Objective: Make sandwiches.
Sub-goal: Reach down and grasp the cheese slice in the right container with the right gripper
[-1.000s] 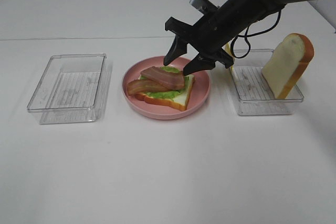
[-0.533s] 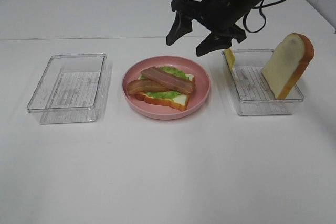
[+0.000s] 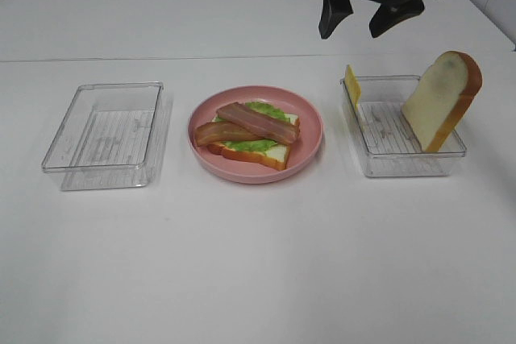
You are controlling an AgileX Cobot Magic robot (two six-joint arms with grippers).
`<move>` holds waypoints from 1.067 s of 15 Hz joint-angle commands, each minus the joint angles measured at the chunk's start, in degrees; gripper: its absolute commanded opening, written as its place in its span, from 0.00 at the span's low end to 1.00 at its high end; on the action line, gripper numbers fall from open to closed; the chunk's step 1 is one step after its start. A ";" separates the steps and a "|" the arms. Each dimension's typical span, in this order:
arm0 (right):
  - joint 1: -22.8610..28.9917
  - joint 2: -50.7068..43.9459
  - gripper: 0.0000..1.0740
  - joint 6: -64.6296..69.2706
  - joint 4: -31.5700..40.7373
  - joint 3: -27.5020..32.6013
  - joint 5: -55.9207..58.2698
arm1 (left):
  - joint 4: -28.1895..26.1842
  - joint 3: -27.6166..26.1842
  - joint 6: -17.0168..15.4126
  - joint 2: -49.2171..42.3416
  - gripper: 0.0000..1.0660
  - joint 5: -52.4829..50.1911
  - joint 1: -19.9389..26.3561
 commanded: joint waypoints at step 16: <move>-0.11 19.19 0.49 3.38 -8.42 -14.73 6.65 | 0.11 0.11 -0.52 -1.32 0.89 -0.57 0.06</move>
